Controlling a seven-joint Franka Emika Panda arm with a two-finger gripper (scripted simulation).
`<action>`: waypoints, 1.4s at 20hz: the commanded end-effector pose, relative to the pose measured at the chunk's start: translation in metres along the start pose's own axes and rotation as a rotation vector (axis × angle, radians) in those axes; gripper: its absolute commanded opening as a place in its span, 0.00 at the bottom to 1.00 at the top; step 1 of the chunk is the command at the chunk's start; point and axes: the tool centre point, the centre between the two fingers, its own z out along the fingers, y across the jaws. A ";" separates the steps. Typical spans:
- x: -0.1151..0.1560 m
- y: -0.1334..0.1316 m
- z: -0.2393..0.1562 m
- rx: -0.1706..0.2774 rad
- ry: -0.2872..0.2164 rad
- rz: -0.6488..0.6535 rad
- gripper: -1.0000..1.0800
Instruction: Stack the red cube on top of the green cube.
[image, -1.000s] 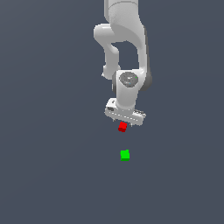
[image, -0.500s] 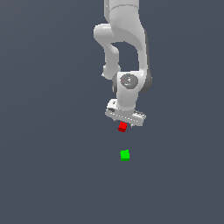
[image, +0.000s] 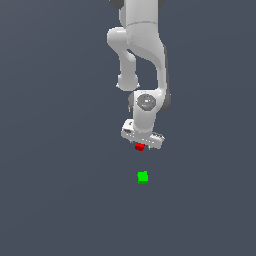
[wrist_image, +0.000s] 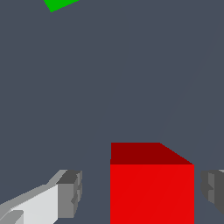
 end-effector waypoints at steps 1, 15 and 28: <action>0.001 -0.001 0.005 0.001 0.001 0.000 0.96; 0.001 -0.001 0.006 0.001 0.001 0.000 0.00; -0.001 0.000 -0.048 0.001 0.001 0.000 0.00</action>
